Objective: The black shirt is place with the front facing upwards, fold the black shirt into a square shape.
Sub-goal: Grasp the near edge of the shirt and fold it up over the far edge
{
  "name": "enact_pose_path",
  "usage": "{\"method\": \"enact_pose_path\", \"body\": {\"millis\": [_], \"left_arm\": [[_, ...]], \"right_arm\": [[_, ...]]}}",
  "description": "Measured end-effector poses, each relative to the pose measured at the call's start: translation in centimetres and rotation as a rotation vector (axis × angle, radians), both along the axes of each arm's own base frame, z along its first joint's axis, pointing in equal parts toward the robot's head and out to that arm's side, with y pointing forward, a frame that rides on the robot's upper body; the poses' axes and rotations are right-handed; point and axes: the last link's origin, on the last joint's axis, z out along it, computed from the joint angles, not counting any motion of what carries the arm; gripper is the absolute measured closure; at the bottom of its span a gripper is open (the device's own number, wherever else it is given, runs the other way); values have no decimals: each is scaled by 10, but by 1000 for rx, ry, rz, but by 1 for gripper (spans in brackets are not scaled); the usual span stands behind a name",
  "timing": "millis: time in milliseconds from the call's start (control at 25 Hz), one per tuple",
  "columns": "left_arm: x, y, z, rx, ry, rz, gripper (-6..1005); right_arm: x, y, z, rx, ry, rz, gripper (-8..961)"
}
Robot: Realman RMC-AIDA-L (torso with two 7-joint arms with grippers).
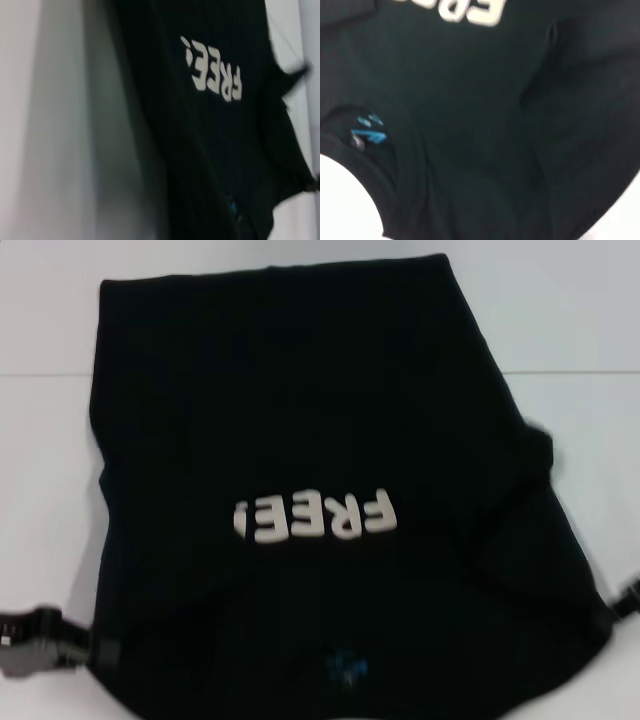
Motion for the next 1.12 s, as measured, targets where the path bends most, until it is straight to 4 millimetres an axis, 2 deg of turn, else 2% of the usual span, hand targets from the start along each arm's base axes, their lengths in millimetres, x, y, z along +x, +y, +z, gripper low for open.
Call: {"method": "enact_pose_path", "body": {"millis": [320,480,600,760,960,1120], "left_arm": [[8,-38,-11,-259,-68,-94,972],[14,-39,-13,-269,-105,-118,971],[17,-26,-9,-205,-109,-122,971],[22,1,3,-60,-112,-97,972],[13,36,19,177,-71,2,972],[3,60,24,357,-25,73,972]], "right_arm": [[15,-47,3,-240,68,15,915],[18,-47,1,-211,102,13,918],[19,-37,3,-127,133,-6,918],[19,-9,17,92,185,-75,919],[12,28,34,388,302,-119,919],[5,52,37,562,381,-108,918]]}}
